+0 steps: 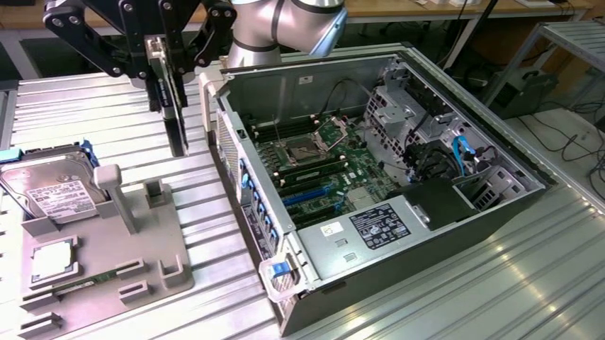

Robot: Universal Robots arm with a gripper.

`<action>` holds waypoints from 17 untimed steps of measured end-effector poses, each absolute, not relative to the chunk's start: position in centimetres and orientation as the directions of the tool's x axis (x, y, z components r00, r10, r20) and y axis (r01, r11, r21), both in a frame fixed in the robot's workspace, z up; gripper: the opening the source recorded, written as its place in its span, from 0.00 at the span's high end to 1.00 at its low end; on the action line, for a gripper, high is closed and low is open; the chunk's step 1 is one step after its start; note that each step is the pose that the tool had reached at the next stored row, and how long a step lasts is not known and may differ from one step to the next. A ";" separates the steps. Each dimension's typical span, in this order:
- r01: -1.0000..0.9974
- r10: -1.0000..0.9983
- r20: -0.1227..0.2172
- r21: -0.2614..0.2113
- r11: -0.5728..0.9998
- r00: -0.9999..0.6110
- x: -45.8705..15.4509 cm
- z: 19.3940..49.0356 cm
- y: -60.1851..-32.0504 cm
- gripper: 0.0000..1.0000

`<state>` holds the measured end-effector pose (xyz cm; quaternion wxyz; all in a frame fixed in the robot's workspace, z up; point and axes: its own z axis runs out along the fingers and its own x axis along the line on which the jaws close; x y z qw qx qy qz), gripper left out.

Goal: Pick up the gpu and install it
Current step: 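Pick up the gpu and move the gpu toward the slot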

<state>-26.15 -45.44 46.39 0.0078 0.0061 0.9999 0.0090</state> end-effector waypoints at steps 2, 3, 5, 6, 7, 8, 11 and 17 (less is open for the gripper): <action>0.012 0.013 -0.015 0.018 1.000 -1.000 -26.0 46.4 -45.4 0.72; 0.012 0.013 -0.015 0.018 1.000 -1.000 -25.9 46.4 -45.4 0.72; 0.012 0.013 -0.015 0.018 1.000 -1.000 -25.7 46.4 -45.4 0.72; 0.012 0.013 -0.015 0.018 1.000 -1.000 -25.7 46.4 -45.4 0.72; 0.012 0.013 -0.015 0.018 1.000 -1.000 -25.6 46.4 -45.4 0.72; 0.012 0.012 -0.015 0.018 1.000 -1.000 -25.6 46.4 -45.4 0.72; 0.012 0.012 -0.015 0.018 1.000 -1.000 -25.4 46.4 -45.4 0.72; 0.012 0.013 -0.015 0.018 1.000 -1.000 -25.1 46.4 -45.4 0.72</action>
